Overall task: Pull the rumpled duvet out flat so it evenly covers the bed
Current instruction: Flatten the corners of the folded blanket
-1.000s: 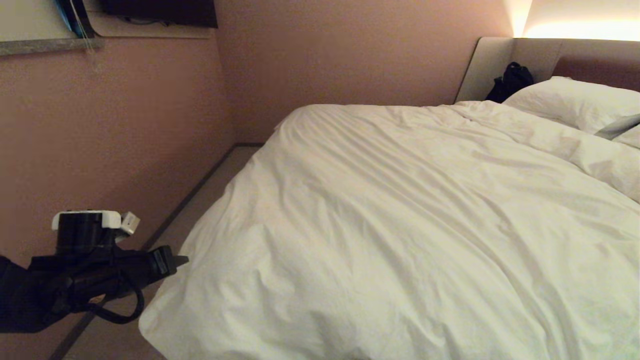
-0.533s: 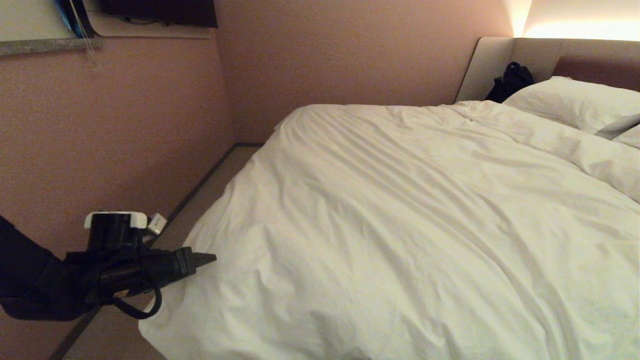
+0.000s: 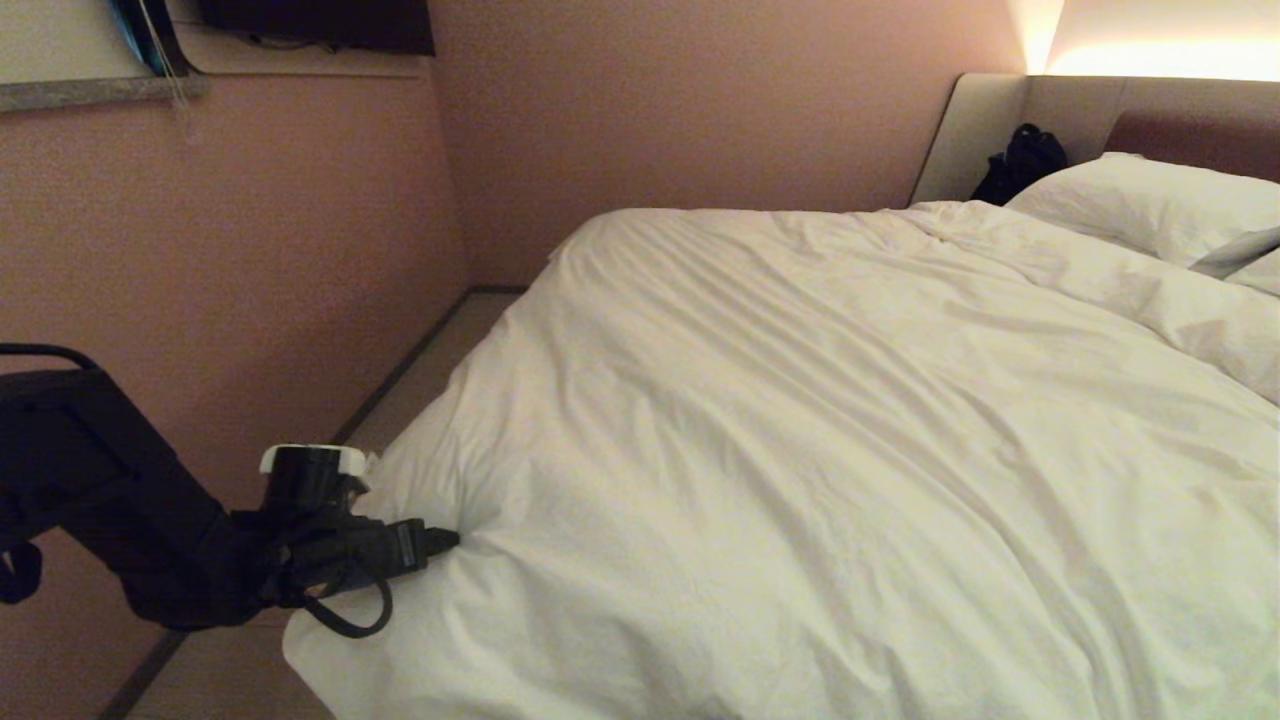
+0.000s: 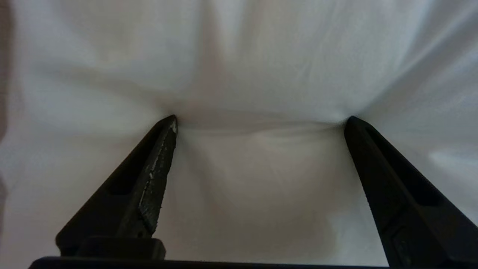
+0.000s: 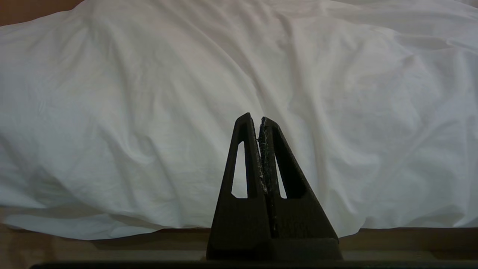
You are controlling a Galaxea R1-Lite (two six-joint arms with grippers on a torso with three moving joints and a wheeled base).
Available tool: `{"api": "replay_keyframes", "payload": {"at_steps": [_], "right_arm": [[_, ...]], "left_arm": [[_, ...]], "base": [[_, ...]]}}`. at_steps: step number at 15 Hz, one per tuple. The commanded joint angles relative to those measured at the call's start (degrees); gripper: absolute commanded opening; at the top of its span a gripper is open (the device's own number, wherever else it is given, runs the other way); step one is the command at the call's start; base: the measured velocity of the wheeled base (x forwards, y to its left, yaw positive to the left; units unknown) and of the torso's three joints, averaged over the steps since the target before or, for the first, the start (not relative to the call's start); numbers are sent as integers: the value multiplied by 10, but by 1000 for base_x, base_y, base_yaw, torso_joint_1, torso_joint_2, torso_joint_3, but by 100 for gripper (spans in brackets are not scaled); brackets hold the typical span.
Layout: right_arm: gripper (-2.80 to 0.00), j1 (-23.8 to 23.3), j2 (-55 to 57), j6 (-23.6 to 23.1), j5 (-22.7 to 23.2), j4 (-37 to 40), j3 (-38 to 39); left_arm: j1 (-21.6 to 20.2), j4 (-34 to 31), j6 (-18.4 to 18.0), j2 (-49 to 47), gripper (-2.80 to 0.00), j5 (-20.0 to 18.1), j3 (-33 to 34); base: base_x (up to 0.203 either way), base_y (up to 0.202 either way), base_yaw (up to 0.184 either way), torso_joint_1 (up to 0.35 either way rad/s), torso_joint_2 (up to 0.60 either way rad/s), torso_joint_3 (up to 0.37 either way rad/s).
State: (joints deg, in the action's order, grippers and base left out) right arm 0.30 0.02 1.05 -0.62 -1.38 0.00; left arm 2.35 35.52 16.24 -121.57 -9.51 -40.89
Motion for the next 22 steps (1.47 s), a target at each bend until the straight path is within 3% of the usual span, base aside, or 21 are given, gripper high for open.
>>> {"api": "replay_keyframes", "payload": {"at_steps": [1, 10, 11, 22], "right_arm": [[-280, 0, 0, 0, 0, 0, 0], [-280, 0, 0, 0, 0, 0, 0], [-280, 0, 0, 0, 0, 0, 0], [-280, 0, 0, 0, 0, 0, 0]], "left_arm": [[5, 2, 0, -17, 0, 0, -2], [8, 0, 8, -12, 0, -5, -8], [8, -3, 9, -9, -280, -5, -8], [8, -2, 9, 7, -280, -6, 10]], "base": [[0, 0, 0, 0, 0, 0], [0, 0, 0, 0, 0, 0], [0, 0, 0, 0, 0, 0], [0, 0, 0, 0, 0, 0]]}}
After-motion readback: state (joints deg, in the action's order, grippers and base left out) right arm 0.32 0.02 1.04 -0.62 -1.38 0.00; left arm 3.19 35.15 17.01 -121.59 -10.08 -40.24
